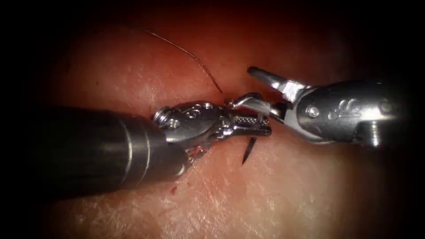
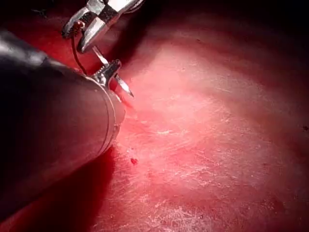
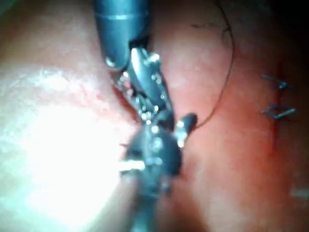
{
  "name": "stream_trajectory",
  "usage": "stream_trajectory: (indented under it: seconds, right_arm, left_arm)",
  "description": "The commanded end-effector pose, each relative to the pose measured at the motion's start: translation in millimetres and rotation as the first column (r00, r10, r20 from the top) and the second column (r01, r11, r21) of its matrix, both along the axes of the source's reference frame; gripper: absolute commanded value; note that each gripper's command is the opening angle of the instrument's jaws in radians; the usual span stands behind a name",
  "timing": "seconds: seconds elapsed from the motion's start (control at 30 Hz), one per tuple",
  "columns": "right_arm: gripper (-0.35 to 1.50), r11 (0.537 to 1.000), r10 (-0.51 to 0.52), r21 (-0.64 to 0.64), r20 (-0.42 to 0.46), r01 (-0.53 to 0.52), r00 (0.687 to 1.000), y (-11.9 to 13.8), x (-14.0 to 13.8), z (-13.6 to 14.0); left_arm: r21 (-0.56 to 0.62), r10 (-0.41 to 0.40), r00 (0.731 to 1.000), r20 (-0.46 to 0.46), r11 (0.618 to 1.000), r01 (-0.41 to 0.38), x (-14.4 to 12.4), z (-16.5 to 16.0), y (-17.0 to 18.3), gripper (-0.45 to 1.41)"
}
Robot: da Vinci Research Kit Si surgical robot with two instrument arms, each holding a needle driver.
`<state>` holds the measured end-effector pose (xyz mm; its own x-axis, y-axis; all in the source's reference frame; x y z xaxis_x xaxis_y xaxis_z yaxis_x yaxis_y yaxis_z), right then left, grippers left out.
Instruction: Wound Closure
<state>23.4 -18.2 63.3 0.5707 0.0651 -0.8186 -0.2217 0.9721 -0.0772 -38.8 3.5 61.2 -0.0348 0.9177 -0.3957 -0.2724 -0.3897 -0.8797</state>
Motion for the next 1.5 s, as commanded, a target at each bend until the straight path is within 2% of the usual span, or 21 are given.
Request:
stream_trajectory:
  seconds: [0.03, 0.3, 0.33, 0.4, 0.43, 0.5, 0.57, 0.6, 0.63, 0.73, 0.93, 1.13, 1.37, 1.5]
  right_arm:
    - [-0.35, 1.0, -0.02, -0.009, -0.008, 0.02, 1.0, -0.4, 0.6, 0.7]
    - [-0.35, 0.998, -0.057, 0.002, -0.011, 0.057, 0.998, -0.5, -0.3, 0.9]
    - [-0.35, 0.998, -0.06, 0.005, -0.011, 0.06, 0.998, -0.5, -0.5, 0.9]
    - [-0.35, 0.997, -0.073, 0.011, -0.022, 0.074, 0.997, 0.0, -1.3, 1.3]
    - [-0.35, 0.997, -0.078, 0.011, -0.031, 0.078, 0.996, 0.1, -1.5, 1.4]
    - [-0.35, 0.996, -0.091, 0.015, -0.049, 0.092, 0.995, 0.7, -2.1, 1.8]
    - [-0.35, 0.994, -0.109, 0.013, -0.068, 0.11, 0.992, 1.2, -2.5, 2.2]
    - [-0.35, 0.993, -0.113, 0.017, -0.089, 0.115, 0.99, 1.6, -2.7, 2.5]
    - [-0.35, 0.991, -0.13, 0.018, -0.112, 0.133, 0.985, 2.2, -3.0, 3.0]
    - [-0.35, 0.989, -0.143, 0.013, -0.149, 0.146, 0.978, 3.3, -3.0, 3.8]
    - [-0.35, 0.98, -0.194, -0.004, -0.226, 0.198, 0.955, 4.2, -2.2, 5.6]
    - [-0.35, 0.972, -0.236, -0.061, -0.288, 0.228, 0.928, 4.2, -2.1, 6.2]
    - [-0.35, 0.937, -0.327, -0.222, -0.276, 0.271, 0.904, 3.8, -1.9, 6.2]
    - [-0.35, 0.932, -0.333, -0.244, -0.279, 0.269, 0.901, 3.9, -2.0, 6.3]
  left_arm:
    - [0.001, 0.002, 1.0, 0.002, 1.0, -0.002, -0.6, 0.8, -0.2, -0.45]
    - [-0.008, 0.008, 1.0, 0.004, 1.0, -0.008, -0.6, 0.7, 0.0, -0.45]
    - [-0.018, 0.012, 1.0, 0.004, 1.0, -0.012, -0.6, 0.6, 0.2, 0.0]
    - [-0.063, 0.029, 1.0, 0.002, 0.998, -0.029, -0.3, 0.1, 0.6, 0.61]
    - [-0.073, 0.034, 0.999, 0.002, 0.997, -0.033, -0.2, -0.1, 0.7, 0.68]
    - [-0.091, 0.054, 0.999, 0.007, 0.994, -0.053, 0.2, -0.6, 0.4, 0.66]
    - [-0.088, 0.106, 0.994, 0.034, 0.991, -0.103, 0.5, -1.0, -0.4, 0.47]
    - [-0.08, 0.151, 0.987, 0.049, 0.986, -0.147, 0.6, -1.2, -0.9, 0.34]
    - [-0.063, 0.253, 0.965, 0.066, 0.967, -0.249, 0.9, -1.6, -2.2, 0.24]
    - [-0.06, 0.324, 0.945, 0.049, 0.945, -0.321, 1.3, -1.9, -3.3, 0.22]
    - [-0.081, 0.32, 0.947, 0.023, 0.945, -0.317, 1.9, -0.5, -3.2, 0.19]
    - [-0.086, 0.302, 0.952, -0.054, 0.948, -0.306, 2.7, 1.5, -2.4, 0.19]
    - [-0.086, 0.249, 0.962, -0.112, 0.962, -0.259, 4.0, 2.2, -0.7, 0.21]
    - [-0.095, 0.243, 0.962, -0.123, 0.962, -0.256, 3.9, 2.0, -0.2, 0.21]
